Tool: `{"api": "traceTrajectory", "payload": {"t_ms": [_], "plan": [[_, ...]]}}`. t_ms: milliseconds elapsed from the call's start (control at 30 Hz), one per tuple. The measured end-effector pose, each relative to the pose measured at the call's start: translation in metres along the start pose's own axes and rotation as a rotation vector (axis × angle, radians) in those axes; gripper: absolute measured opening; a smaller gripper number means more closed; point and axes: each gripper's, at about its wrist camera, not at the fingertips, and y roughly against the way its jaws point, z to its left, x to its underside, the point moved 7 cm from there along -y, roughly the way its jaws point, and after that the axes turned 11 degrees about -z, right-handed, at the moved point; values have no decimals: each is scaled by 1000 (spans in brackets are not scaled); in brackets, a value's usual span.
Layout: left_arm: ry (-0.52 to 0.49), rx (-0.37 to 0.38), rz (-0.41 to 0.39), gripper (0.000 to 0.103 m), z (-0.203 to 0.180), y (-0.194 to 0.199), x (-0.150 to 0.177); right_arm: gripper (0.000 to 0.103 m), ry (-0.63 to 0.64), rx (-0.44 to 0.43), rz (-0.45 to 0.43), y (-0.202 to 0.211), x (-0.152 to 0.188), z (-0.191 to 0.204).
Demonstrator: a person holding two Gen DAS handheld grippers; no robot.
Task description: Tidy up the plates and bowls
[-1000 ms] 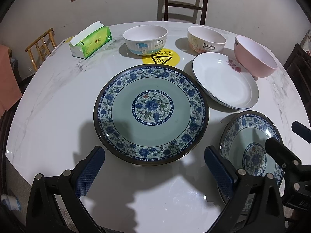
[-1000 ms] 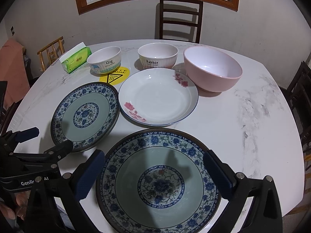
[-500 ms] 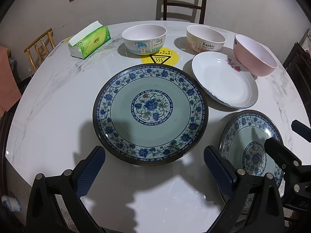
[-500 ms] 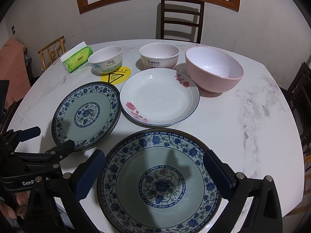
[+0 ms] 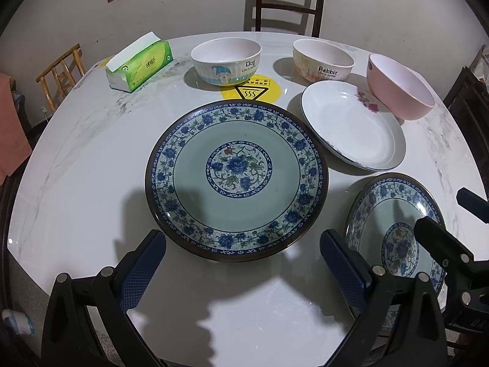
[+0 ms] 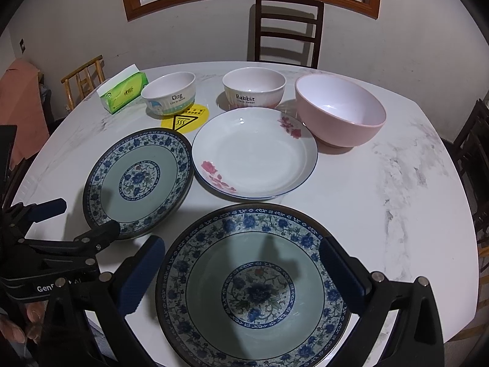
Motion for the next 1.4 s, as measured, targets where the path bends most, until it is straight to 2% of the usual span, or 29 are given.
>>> {"api": "traceTrajectory", "payload": {"t_ms": [133, 233, 367, 533, 600, 633, 700, 800, 900, 1100, 1400], "plan": [[3, 10, 1, 99, 3, 1, -2, 103, 2, -6, -1, 0, -1, 2], [9, 19, 4, 94, 5, 0, -3, 103, 4, -17, -2, -1, -2, 5], [27, 32, 15, 88, 10, -2, -3, 92, -4, -48, 3, -3, -2, 9], [46, 59, 23, 69, 21, -5, -7, 79, -29, -127, 16, -6, -3, 16], [58, 77, 31, 54, 27, -7, -7, 69, -40, -167, 23, -8, -4, 19], [64, 84, 37, 49, 30, -8, -7, 67, -44, -186, 24, -8, -5, 21], [79, 101, 47, 32, 36, -11, -8, 61, -51, -218, 32, -11, -7, 25], [104, 133, 60, 24, 46, -15, -9, 51, -65, -260, 46, -16, -11, 31], [123, 155, 64, 16, 57, -18, -14, 48, -89, -309, 70, -25, -15, 36], [155, 186, 68, 14, 83, -30, -29, 41, -151, -368, 122, -48, -22, 46], [241, 278, 129, 14, 106, -62, -39, 40, -261, -424, 224, -91, -25, 54]]}}
